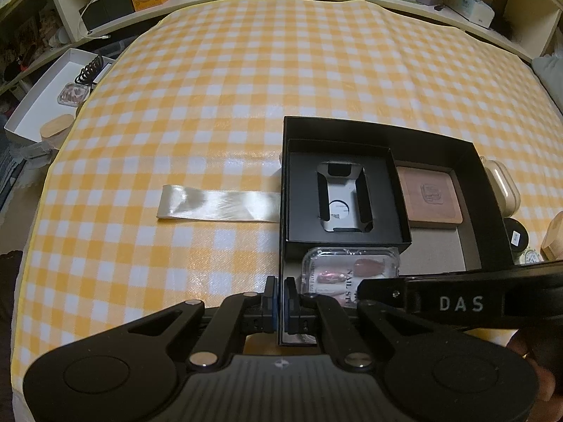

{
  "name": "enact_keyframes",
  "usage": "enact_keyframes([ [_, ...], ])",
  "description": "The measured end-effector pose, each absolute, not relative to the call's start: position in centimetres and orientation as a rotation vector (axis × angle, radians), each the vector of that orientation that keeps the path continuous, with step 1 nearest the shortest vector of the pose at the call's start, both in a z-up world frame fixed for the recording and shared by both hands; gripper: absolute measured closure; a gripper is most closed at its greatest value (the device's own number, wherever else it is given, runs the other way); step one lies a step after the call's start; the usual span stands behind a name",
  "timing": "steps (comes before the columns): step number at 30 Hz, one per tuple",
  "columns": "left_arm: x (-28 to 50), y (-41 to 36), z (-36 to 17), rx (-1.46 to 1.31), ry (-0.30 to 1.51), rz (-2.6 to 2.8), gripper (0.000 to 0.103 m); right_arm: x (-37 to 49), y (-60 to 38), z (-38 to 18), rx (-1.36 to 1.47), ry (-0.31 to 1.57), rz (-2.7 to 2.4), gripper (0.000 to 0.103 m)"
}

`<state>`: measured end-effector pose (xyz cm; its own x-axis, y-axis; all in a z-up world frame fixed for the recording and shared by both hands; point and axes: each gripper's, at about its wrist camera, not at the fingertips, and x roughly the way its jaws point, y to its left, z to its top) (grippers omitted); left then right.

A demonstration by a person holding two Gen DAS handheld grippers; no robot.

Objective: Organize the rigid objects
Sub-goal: 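Lower the nail-tip case into the tray beside the black insert, release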

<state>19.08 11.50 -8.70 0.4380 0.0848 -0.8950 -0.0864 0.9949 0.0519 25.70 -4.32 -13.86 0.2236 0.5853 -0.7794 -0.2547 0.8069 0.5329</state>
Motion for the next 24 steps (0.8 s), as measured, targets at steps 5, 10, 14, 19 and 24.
enact_keyframes([
  [5,19.0,11.6,-8.5,0.002,1.108,0.110,0.100,25.6,-4.2,-13.9,0.322,1.201,0.603,0.072],
  [10,19.0,12.3,-8.2,-0.006,1.110,0.118,0.100,25.2,-3.7,-14.1,0.337,1.176,0.645,0.075],
  [14,19.1,12.7,-8.1,-0.009,1.112,0.117,0.100,25.4,-4.3,-13.9,0.359,1.212,0.644,0.073],
  [19,19.2,12.6,-8.3,-0.009,1.118,0.119,0.100,25.0,-5.4,-12.4,0.327,1.174,0.627,0.066],
  [24,19.3,12.4,-8.5,-0.004,1.124,0.120,0.100,24.2,-6.6,-10.5,0.286,1.126,0.614,0.056],
])
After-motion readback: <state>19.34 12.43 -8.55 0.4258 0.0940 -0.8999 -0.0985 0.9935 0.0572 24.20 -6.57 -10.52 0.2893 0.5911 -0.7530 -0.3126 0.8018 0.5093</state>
